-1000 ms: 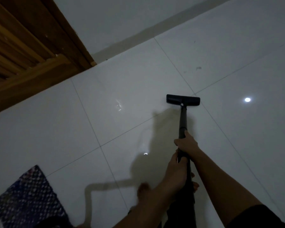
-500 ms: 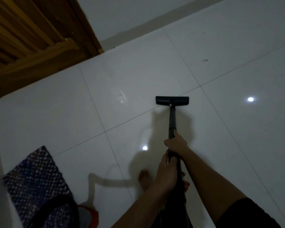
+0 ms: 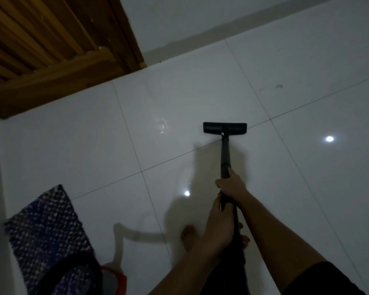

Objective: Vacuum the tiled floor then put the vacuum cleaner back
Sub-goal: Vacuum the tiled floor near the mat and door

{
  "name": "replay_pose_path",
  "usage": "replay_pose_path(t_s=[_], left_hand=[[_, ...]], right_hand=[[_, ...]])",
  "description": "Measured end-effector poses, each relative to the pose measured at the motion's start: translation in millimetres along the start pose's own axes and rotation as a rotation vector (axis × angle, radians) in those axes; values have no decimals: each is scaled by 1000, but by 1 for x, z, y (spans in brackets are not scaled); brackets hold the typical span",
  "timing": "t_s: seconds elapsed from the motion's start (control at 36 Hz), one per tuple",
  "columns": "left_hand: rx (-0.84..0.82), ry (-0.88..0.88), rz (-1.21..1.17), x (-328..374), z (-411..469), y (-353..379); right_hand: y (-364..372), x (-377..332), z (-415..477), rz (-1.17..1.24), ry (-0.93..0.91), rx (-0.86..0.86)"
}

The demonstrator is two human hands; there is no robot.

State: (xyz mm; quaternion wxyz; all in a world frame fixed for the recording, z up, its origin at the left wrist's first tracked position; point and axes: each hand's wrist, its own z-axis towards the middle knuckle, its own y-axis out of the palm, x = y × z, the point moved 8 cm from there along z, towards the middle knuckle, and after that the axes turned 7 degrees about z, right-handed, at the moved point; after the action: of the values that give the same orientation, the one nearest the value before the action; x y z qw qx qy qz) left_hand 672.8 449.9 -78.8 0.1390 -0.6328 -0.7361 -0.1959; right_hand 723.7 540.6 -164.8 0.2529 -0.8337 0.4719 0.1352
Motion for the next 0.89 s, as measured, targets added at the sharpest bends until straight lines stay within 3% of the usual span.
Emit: replay_pose_path(t_s=[0.58, 0.89], left_hand=[[-160, 33, 144, 87, 85, 81], [-129, -18, 187, 141, 157, 126]], right_hand=[[-125, -36, 79, 208, 4, 162], [-189, -69, 146, 259, 49, 137]])
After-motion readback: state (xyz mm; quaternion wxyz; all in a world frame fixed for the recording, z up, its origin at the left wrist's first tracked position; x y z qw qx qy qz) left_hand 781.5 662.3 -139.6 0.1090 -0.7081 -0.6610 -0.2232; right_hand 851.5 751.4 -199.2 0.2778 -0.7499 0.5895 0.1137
